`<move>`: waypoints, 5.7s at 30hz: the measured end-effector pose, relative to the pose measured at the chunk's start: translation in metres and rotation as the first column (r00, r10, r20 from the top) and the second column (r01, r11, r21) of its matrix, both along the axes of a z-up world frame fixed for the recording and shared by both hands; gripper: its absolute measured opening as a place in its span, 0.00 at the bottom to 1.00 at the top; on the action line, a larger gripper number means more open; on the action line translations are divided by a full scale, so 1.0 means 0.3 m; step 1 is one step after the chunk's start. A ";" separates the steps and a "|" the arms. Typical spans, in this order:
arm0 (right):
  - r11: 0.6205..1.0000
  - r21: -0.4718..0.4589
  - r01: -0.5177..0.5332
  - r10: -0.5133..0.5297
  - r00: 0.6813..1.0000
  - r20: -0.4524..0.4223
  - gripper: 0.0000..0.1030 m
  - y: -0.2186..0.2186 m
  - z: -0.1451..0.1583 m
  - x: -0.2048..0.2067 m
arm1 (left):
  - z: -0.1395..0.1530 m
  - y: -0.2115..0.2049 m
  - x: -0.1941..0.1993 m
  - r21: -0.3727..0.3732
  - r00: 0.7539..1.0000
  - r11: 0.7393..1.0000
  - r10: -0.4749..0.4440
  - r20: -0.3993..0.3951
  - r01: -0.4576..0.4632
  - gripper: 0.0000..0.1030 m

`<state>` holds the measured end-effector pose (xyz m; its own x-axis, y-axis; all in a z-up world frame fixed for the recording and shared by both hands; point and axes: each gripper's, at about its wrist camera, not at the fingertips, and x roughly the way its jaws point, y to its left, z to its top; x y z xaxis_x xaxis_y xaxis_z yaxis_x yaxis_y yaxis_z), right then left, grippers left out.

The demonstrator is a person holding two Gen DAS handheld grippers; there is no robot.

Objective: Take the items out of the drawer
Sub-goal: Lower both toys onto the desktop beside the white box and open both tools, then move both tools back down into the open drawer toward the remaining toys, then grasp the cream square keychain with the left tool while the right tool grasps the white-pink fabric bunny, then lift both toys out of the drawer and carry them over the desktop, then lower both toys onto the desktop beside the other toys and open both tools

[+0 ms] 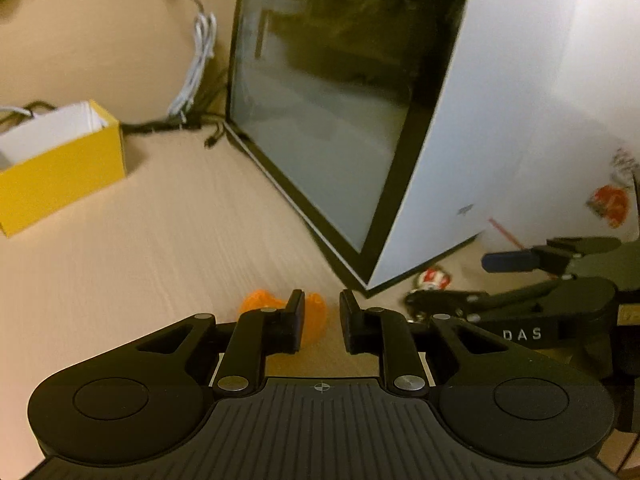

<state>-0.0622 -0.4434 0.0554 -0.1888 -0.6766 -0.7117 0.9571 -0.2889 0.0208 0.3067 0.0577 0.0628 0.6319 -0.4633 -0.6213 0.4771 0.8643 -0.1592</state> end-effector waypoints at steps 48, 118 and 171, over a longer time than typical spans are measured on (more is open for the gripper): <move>0.945 0.291 0.147 -0.196 0.969 0.149 0.62 0.509 -0.289 0.195 | -0.412 -0.019 -0.322 0.073 0.907 0.960 0.280 -0.314 -0.272 0.20; 0.912 0.366 0.184 -0.281 0.932 0.230 0.18 0.211 -0.238 -0.060 | -0.195 0.096 -0.408 0.013 0.956 1.000 -0.019 -0.292 0.024 0.45; 0.907 -0.039 0.419 -0.420 0.906 -0.045 0.72 0.239 0.179 -0.218 | 0.043 0.157 -0.033 -0.063 0.983 0.982 0.183 0.031 -0.181 0.46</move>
<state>-0.1277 -0.3717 0.1090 -0.4954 -0.5462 -0.6754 0.7475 -0.6642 -0.0111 0.2968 0.1049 0.0757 0.7305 -0.3745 -0.5711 0.3194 0.9265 -0.1990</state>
